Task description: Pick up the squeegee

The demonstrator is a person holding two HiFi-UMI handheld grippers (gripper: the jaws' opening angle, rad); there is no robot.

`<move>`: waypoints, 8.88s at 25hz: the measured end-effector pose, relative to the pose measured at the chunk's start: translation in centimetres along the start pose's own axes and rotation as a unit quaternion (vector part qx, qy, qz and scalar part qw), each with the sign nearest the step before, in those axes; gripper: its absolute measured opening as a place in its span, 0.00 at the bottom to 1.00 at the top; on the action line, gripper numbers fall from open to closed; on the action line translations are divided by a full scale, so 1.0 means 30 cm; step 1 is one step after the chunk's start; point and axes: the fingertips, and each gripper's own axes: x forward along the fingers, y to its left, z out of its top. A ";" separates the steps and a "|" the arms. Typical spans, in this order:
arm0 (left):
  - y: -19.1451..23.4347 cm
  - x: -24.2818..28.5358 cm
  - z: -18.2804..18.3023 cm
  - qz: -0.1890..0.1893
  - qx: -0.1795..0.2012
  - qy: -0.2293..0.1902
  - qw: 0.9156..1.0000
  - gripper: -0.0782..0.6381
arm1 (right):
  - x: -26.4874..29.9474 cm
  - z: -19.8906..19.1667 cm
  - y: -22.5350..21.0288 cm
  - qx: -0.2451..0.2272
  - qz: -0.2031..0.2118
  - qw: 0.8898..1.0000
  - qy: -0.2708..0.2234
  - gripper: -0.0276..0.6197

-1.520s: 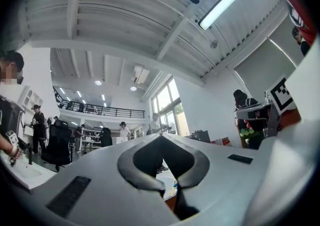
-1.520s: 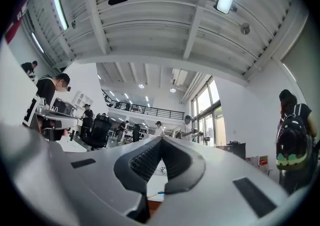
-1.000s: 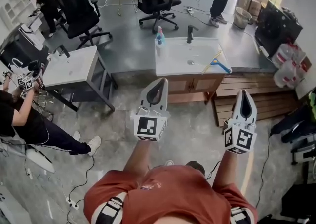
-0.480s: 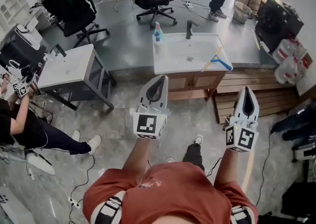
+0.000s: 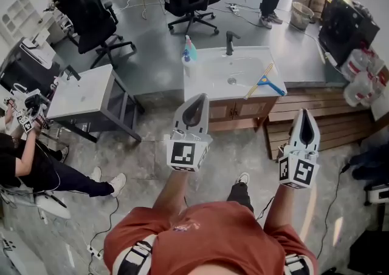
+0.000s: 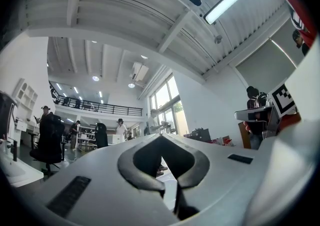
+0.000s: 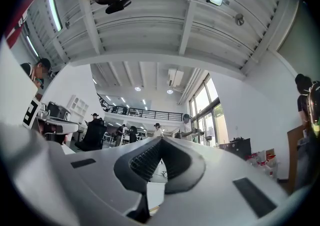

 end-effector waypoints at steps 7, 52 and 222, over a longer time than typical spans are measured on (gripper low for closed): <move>-0.120 0.314 -0.040 -0.006 0.003 -0.001 1.000 0.13 | 0.202 -0.069 -0.237 -0.005 -0.011 1.000 -0.003 0.05; -0.418 1.262 -0.303 -0.003 0.019 -0.001 1.000 0.13 | 0.943 -0.430 -0.887 -0.002 0.018 1.000 0.017 0.05; 0.025 1.678 -1.389 0.061 -0.067 0.262 0.961 0.13 | 1.467 -1.840 -0.319 -0.106 0.380 0.781 0.484 0.26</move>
